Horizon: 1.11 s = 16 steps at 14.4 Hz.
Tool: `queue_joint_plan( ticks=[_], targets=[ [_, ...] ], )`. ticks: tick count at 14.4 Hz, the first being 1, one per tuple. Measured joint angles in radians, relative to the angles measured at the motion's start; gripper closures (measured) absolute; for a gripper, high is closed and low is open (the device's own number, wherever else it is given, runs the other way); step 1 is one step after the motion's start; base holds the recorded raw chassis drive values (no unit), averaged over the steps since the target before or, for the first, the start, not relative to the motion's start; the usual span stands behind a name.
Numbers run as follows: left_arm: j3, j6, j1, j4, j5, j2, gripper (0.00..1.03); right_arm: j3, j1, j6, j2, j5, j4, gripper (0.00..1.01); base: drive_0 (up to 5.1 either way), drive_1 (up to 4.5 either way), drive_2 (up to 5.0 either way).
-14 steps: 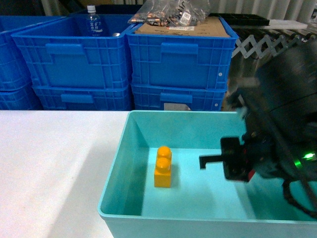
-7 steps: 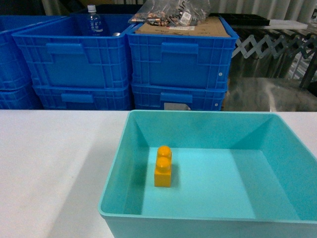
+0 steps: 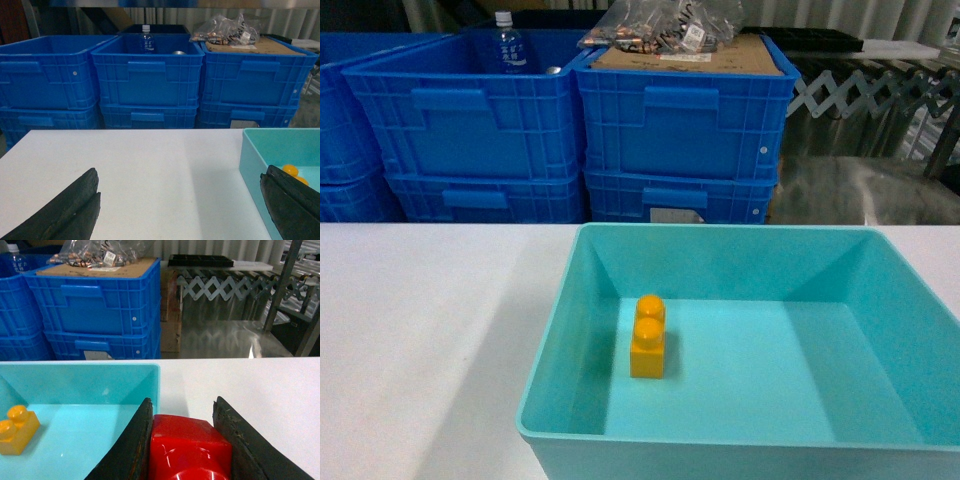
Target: Pick red block from blue box to shelf
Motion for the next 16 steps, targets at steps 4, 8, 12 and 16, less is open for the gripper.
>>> queue_joint_plan(
  ticks=[4,8,12,16],
  targets=[
    [0.000,0.000,0.000,0.000,0.000,0.000,0.05,-0.010,-0.108,-0.001,-0.232,-0.105,-0.190,0.72,0.0,0.00,0.0],
    [0.000,0.000,0.000,0.000,0.000,0.000,0.05,-0.011,-0.108,-0.001,-0.391,-0.106,-0.337,0.72,0.0,0.00,0.0],
    [0.000,0.000,0.000,0.000,0.000,0.000,0.05,-0.011,-0.108,-0.001,-0.522,-0.106,-0.463,0.72,0.0,0.00,0.0],
    [0.000,0.000,0.000,0.000,0.000,0.000,0.05,-0.011,-0.108,-0.001,-0.616,-0.105,-0.556,0.72,0.0,0.00,0.0]
  ],
)
